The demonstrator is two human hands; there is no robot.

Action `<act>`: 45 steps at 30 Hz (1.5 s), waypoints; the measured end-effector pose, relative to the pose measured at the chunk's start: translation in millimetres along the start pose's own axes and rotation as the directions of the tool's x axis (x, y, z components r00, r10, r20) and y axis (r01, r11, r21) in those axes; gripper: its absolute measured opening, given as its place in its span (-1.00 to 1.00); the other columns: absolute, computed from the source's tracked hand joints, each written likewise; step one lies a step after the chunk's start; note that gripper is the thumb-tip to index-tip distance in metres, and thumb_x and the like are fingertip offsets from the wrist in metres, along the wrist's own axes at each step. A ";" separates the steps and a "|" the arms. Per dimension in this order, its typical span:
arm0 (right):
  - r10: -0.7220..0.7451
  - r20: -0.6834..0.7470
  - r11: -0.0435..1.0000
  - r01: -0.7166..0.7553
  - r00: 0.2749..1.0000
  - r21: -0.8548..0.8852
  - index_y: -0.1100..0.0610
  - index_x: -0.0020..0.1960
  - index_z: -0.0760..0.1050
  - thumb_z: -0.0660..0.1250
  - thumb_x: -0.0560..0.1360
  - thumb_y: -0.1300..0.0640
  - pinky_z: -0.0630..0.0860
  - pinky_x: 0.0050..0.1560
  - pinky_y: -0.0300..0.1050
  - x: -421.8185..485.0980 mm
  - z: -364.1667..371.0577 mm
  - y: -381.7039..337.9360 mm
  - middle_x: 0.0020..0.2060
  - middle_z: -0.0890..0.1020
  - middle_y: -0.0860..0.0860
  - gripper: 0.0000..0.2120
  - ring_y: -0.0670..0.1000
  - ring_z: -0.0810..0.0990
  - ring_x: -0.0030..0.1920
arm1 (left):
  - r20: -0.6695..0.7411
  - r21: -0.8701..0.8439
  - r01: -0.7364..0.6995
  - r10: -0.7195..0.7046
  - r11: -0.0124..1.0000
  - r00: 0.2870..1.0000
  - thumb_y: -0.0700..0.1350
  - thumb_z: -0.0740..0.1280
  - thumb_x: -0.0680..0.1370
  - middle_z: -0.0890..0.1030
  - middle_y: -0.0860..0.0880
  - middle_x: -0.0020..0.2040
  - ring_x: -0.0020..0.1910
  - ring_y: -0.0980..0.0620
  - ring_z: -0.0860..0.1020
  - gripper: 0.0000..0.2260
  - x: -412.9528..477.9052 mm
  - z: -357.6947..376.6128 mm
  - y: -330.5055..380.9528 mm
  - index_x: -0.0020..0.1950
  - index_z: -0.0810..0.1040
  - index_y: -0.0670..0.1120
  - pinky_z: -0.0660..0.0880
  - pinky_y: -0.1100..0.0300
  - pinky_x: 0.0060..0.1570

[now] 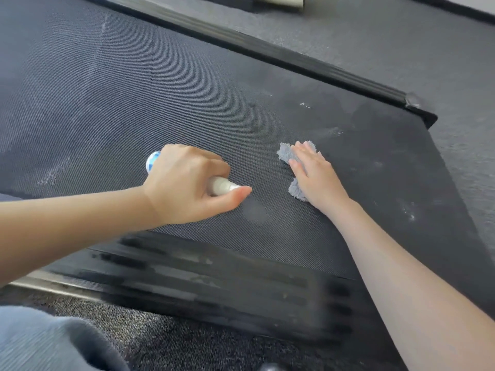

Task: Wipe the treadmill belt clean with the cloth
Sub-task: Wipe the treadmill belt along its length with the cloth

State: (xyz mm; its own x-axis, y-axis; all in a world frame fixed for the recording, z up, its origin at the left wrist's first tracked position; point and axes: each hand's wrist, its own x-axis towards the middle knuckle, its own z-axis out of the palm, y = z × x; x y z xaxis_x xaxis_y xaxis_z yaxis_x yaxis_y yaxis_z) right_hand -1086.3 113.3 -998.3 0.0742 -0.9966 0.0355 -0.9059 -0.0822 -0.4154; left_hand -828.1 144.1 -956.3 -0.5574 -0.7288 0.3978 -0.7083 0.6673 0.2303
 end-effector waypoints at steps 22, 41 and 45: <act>-0.051 0.054 0.998 0.050 0.997 0.033 0.10 0.49 0.11 0.02 0.64 0.08 -0.17 0.41 -0.26 6.3 -11.9 10.1 0.49 0.11 -0.08 -0.57 -0.09 -0.05 0.50 | 0.134 0.265 0.079 -0.118 0.961 0.984 0.42 -0.04 0.34 0.26 0.06 -0.56 -0.60 0.11 0.15 -0.45 33.1 -0.5 36.4 -0.52 0.14 -0.05 -0.09 0.25 -0.45; 0.274 -0.024 0.960 -0.273 0.961 0.061 0.07 0.49 0.13 0.03 0.64 0.06 -0.08 0.43 -0.19 -12.9 -35.2 45.6 0.50 0.11 -0.05 -0.58 -0.02 -0.01 0.51 | -0.001 0.072 0.017 -0.017 0.997 1.000 0.42 -0.04 0.37 0.31 0.05 -0.56 -0.56 0.01 0.30 -0.44 38.6 29.9 44.7 -0.52 0.14 -0.05 0.00 0.28 -0.47; 0.224 -0.006 0.974 -0.224 0.974 0.036 0.05 0.49 0.14 0.04 0.63 0.03 -0.03 0.41 -0.19 -15.3 -37.7 65.4 0.50 0.12 -0.05 -0.56 0.01 0.03 0.51 | -0.033 0.094 0.009 -0.006 0.996 0.999 0.39 0.03 0.38 0.27 0.06 -0.59 -0.59 -0.01 0.26 -0.44 39.2 49.8 60.0 -0.53 0.13 -0.07 0.01 0.30 -0.46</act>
State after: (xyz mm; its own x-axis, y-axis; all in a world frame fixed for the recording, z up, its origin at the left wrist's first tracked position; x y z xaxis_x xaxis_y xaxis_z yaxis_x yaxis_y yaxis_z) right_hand -1162.5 123.2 -991.8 -0.1336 -0.9896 -0.0530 -0.8838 0.1432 -0.4453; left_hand -914.1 148.0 -971.2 -0.5387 -0.7272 0.4253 -0.7508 0.6435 0.1493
